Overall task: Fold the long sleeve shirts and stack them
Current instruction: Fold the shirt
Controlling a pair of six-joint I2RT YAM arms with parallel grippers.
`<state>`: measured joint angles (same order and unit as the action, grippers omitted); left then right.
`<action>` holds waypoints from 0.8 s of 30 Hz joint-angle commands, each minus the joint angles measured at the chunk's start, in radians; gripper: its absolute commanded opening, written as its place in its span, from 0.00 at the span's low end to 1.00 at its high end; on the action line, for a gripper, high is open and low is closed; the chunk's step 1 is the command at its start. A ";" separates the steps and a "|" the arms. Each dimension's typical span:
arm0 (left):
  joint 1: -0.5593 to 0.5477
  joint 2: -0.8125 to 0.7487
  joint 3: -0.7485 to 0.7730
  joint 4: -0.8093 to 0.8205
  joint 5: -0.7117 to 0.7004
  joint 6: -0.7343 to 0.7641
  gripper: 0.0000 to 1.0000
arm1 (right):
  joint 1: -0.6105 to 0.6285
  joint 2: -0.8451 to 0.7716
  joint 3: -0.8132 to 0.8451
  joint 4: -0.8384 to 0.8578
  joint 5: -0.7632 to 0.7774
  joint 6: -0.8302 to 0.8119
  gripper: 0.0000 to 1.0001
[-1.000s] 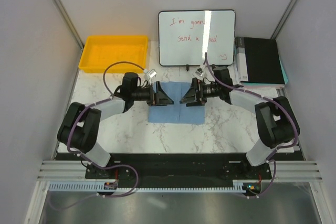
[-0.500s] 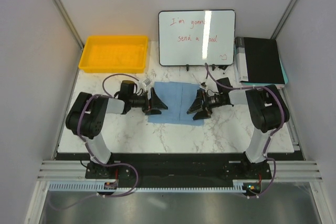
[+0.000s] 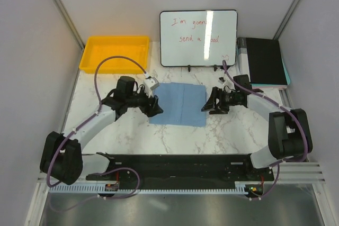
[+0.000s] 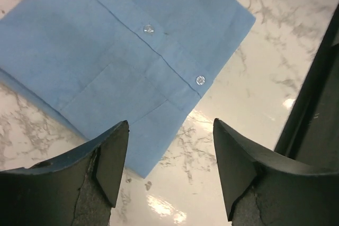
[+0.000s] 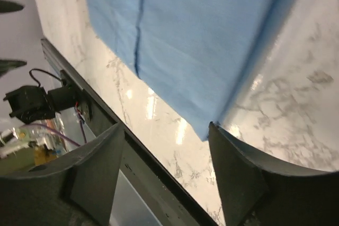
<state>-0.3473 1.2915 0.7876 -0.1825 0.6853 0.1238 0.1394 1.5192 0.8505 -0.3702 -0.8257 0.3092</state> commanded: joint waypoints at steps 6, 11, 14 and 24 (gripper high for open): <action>-0.242 -0.074 -0.125 0.124 -0.366 0.409 0.64 | -0.031 0.050 -0.100 0.175 0.220 0.168 0.60; -0.214 -0.031 -0.093 0.104 -0.331 0.353 0.63 | -0.029 0.142 -0.096 0.289 0.258 0.220 0.53; -0.216 -0.037 -0.090 0.109 -0.268 0.369 0.64 | -0.029 0.197 -0.081 0.362 0.266 0.248 0.53; -0.286 0.100 0.018 0.095 -0.234 0.415 0.67 | -0.031 0.357 -0.001 0.531 0.303 0.261 0.47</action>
<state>-0.5888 1.3403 0.7410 -0.1230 0.4061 0.4721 0.1101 1.8111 0.8532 0.0975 -0.6285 0.5735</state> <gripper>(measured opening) 0.665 0.499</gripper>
